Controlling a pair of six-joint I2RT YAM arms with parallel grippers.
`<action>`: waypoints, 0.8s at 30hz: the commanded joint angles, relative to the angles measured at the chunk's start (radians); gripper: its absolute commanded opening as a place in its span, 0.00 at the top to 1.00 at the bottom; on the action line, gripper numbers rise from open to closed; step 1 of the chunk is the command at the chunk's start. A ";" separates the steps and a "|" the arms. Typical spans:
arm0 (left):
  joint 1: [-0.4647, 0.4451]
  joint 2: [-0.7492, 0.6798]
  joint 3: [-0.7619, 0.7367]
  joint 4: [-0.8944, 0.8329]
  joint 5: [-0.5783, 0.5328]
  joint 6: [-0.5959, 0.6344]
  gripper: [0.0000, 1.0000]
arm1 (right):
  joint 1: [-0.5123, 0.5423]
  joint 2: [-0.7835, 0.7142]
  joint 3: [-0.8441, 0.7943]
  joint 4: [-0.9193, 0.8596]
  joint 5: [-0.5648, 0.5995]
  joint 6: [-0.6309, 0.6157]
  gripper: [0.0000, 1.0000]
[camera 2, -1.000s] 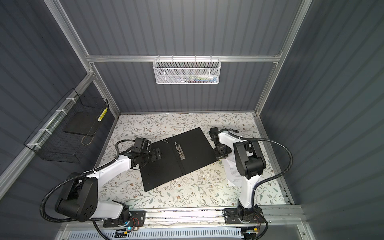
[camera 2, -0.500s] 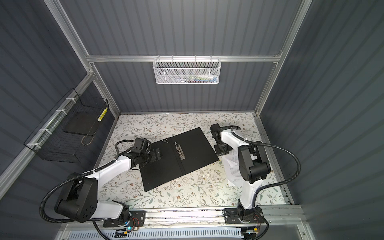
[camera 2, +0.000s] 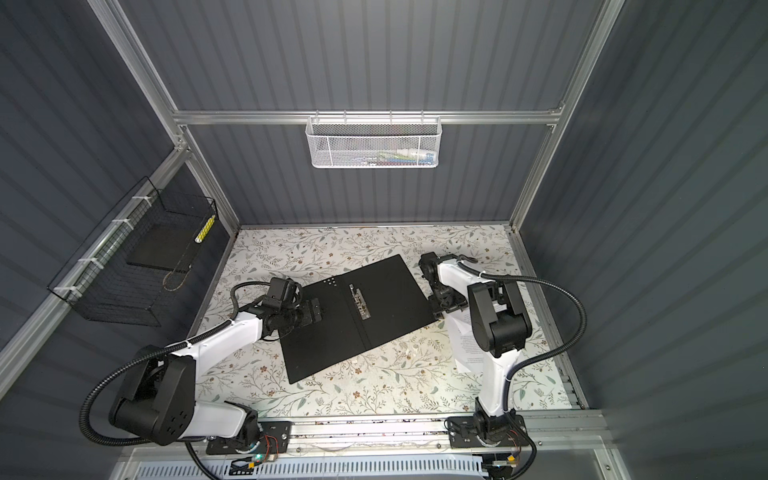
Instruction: Put the files into the folder
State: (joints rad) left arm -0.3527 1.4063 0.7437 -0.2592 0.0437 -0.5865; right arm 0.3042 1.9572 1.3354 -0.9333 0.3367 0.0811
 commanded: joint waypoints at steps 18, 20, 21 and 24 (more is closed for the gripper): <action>0.004 -0.005 -0.001 -0.021 -0.007 0.015 0.00 | -0.080 0.002 -0.021 0.012 -0.091 -0.004 0.38; 0.004 -0.005 0.000 -0.021 -0.007 0.014 0.00 | -0.080 0.004 -0.024 0.014 -0.093 -0.004 0.41; 0.004 -0.003 -0.001 -0.021 -0.007 0.014 0.00 | -0.082 0.005 -0.027 0.017 -0.093 -0.005 0.43; 0.004 -0.001 -0.001 -0.019 -0.007 0.014 0.00 | -0.086 0.006 -0.031 0.023 -0.107 -0.004 0.50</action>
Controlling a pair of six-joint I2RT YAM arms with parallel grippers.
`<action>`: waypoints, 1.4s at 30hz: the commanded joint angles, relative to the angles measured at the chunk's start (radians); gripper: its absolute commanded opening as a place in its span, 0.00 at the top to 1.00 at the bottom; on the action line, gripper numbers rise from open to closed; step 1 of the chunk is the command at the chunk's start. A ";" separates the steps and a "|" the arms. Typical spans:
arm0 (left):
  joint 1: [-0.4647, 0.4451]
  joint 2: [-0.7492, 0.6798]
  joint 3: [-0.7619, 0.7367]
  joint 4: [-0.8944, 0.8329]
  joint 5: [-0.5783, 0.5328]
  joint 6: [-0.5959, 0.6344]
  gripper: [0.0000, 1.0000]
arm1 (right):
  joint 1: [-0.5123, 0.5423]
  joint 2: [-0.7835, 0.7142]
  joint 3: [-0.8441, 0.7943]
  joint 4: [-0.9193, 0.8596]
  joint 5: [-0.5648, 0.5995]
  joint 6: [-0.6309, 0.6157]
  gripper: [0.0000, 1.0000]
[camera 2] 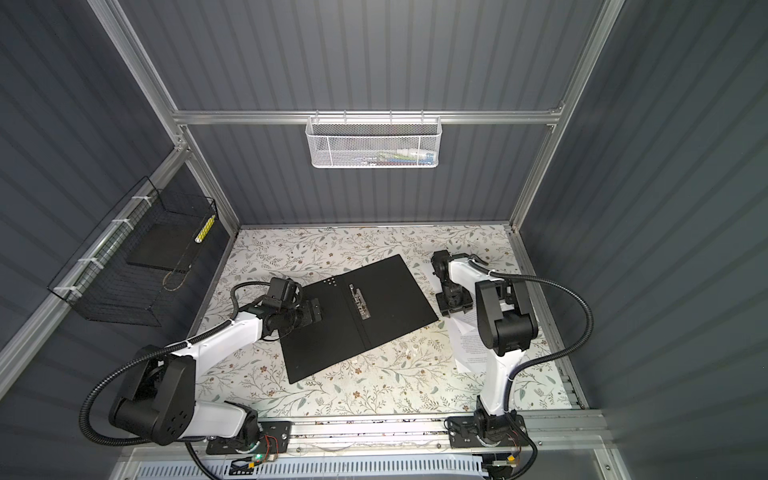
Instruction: Put the files into the folder
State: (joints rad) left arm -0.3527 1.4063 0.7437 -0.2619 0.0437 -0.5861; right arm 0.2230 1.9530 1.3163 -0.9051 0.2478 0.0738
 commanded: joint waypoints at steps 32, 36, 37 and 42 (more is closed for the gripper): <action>0.004 -0.006 -0.005 -0.019 -0.011 0.013 0.00 | -0.016 -0.076 0.044 -0.009 -0.063 -0.004 1.00; 0.004 -0.006 -0.005 -0.020 -0.011 0.013 0.00 | -0.016 -0.109 0.056 0.004 -0.117 -0.002 1.00; 0.004 -0.009 -0.005 -0.020 -0.011 0.013 0.00 | -0.016 -0.104 0.062 0.004 -0.118 -0.002 1.00; 0.004 -0.006 -0.007 -0.017 -0.009 0.013 0.00 | -0.017 -0.034 0.098 -0.036 -0.017 0.000 0.65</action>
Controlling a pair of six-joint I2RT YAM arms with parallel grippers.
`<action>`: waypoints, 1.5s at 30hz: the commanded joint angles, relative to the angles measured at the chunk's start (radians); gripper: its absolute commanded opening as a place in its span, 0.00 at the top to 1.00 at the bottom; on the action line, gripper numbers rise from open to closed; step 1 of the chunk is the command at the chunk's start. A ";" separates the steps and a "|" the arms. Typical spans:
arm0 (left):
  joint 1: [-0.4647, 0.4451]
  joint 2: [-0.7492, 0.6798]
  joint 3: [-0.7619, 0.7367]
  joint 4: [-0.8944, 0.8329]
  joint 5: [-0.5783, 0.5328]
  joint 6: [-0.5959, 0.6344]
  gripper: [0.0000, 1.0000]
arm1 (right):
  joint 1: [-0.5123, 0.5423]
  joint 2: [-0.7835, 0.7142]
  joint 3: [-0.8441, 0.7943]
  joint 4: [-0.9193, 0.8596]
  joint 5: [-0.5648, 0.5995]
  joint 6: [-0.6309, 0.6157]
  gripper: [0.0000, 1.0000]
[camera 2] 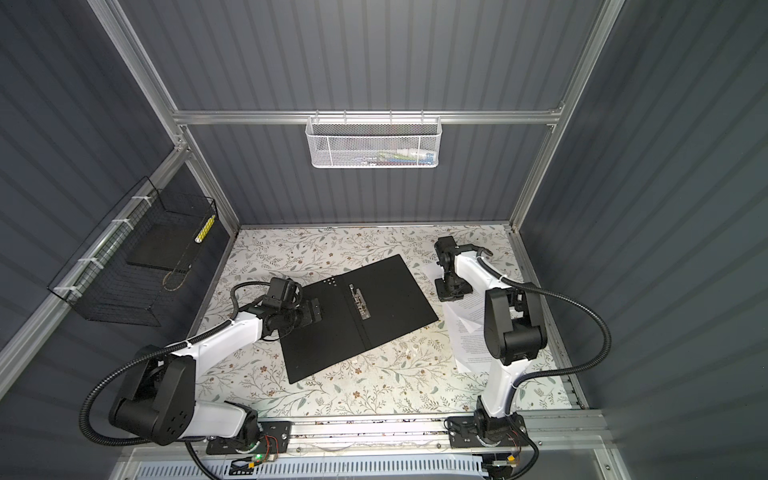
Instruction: Put the files into the folder
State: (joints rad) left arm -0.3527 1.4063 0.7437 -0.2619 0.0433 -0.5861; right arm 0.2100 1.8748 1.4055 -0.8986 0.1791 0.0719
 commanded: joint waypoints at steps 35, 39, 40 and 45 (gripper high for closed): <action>0.005 0.003 0.009 -0.019 -0.002 0.022 0.00 | -0.069 0.114 -0.057 -0.057 0.001 -0.039 0.80; 0.004 0.002 0.006 -0.018 0.000 0.020 0.00 | -0.073 0.111 -0.056 -0.055 0.002 -0.041 0.92; 0.004 0.001 0.005 -0.017 0.000 0.020 0.00 | -0.075 0.113 -0.056 -0.052 0.000 -0.043 0.97; 0.004 -0.006 -0.001 -0.019 -0.001 0.019 0.00 | -0.080 0.122 -0.045 -0.040 -0.010 -0.042 1.00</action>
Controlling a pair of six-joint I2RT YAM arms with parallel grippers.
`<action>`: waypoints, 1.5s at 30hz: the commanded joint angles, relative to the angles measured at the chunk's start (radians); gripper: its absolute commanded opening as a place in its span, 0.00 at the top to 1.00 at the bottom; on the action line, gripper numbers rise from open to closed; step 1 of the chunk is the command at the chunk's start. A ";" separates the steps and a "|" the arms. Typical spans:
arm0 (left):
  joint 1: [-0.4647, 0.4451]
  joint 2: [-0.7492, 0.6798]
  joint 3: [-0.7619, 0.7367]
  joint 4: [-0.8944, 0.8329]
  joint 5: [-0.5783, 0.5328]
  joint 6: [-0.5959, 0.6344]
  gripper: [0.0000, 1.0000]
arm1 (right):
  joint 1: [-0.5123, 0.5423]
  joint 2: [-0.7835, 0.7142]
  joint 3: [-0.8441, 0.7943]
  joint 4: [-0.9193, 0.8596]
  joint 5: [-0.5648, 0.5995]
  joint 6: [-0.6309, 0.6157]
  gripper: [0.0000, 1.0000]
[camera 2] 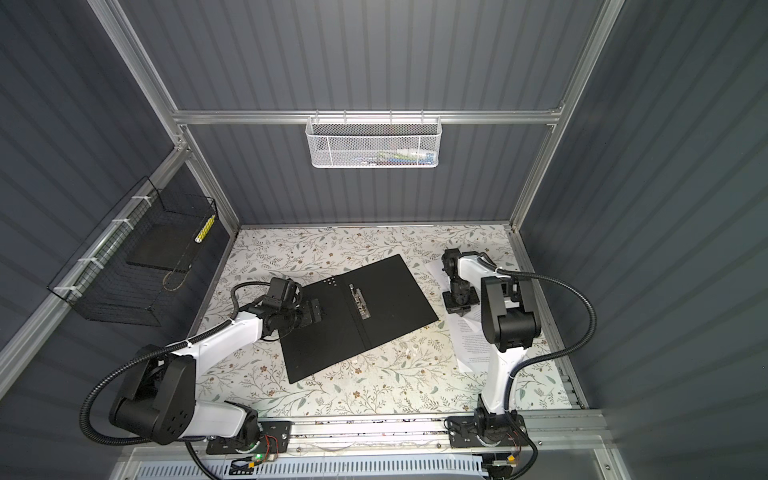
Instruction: Put the files into the folder
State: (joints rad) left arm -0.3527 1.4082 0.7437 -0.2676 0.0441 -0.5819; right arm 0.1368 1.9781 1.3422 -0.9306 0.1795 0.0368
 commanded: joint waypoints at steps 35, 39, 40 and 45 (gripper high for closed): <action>0.013 -0.016 -0.017 -0.022 -0.018 0.008 0.00 | 0.425 0.157 0.409 -0.107 -0.155 0.050 1.00; 0.018 -0.014 -0.014 -0.026 -0.020 0.010 0.00 | 0.455 0.196 0.442 -0.094 -0.167 0.052 1.00; 0.019 -0.012 -0.011 -0.029 -0.020 0.013 0.00 | 0.463 0.206 0.454 -0.097 -0.172 0.049 1.00; 0.021 -0.011 -0.009 -0.031 -0.020 0.014 0.00 | 0.506 0.244 0.508 -0.111 -0.181 0.027 1.00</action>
State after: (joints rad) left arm -0.3386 1.4082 0.7372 -0.2695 0.0326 -0.5823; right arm 0.6182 2.2089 1.8122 -1.0122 0.0181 0.0772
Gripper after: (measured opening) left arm 0.997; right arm 0.048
